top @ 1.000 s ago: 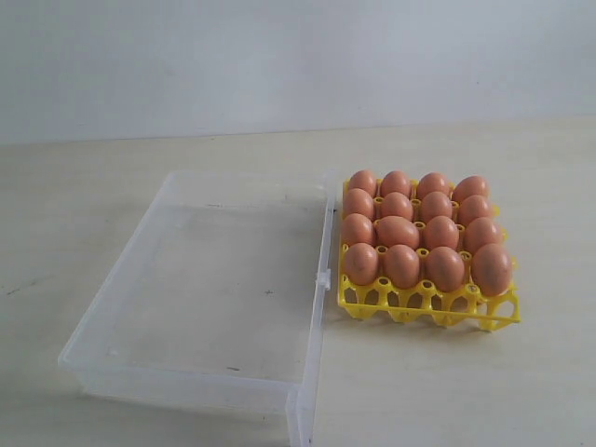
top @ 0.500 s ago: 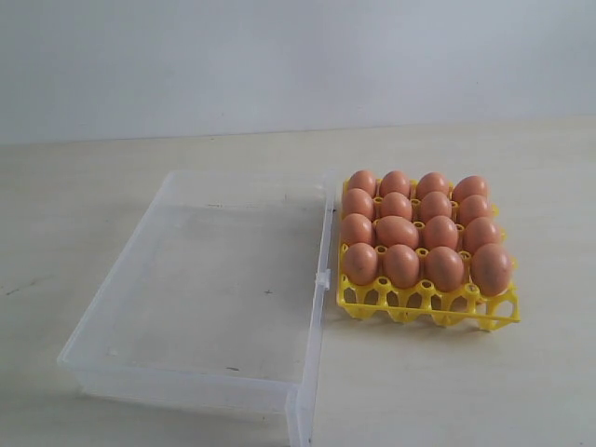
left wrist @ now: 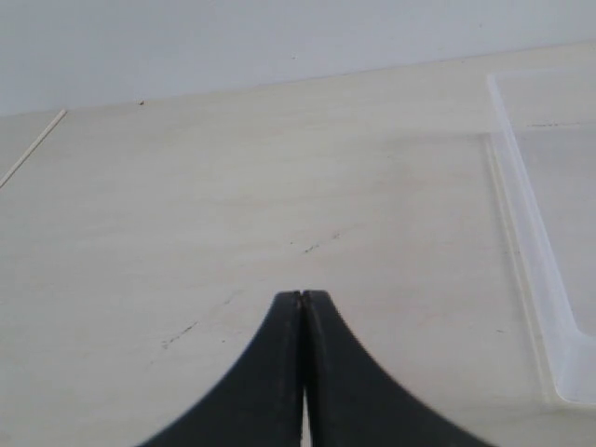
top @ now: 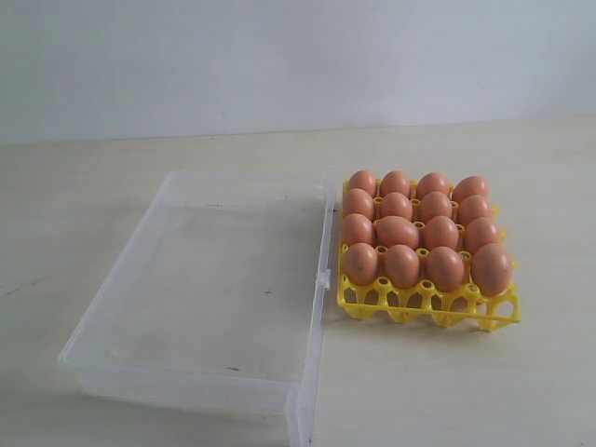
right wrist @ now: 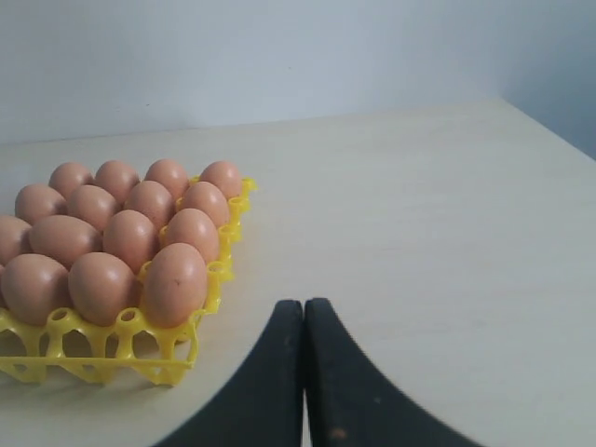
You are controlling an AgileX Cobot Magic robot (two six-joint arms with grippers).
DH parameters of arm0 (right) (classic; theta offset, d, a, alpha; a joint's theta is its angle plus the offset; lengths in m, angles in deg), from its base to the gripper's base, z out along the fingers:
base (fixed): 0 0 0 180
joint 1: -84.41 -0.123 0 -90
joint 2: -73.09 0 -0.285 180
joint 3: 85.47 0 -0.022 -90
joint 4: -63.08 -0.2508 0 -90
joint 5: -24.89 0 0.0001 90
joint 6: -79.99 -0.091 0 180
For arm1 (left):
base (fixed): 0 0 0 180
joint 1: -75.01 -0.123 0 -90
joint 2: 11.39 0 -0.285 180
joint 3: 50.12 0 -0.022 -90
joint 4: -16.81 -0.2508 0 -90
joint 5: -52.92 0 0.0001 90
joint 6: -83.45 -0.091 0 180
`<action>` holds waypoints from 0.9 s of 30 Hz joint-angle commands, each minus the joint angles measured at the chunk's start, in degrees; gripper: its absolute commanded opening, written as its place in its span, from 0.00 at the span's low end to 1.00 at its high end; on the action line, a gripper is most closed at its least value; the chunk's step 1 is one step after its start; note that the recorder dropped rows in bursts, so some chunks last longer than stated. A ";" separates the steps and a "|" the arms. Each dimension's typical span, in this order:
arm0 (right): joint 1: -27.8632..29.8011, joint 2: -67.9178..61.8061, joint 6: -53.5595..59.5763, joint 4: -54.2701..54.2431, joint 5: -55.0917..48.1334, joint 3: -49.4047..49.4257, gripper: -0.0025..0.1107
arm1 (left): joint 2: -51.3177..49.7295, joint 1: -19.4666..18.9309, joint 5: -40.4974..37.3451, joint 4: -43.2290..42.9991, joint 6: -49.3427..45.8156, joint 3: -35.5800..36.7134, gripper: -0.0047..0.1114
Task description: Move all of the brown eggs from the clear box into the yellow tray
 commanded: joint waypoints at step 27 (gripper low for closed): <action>-3.20 0.33 -0.26 -0.34 0.79 0.23 0.02 | 0.32 0.37 0.35 0.12 0.26 -0.23 0.04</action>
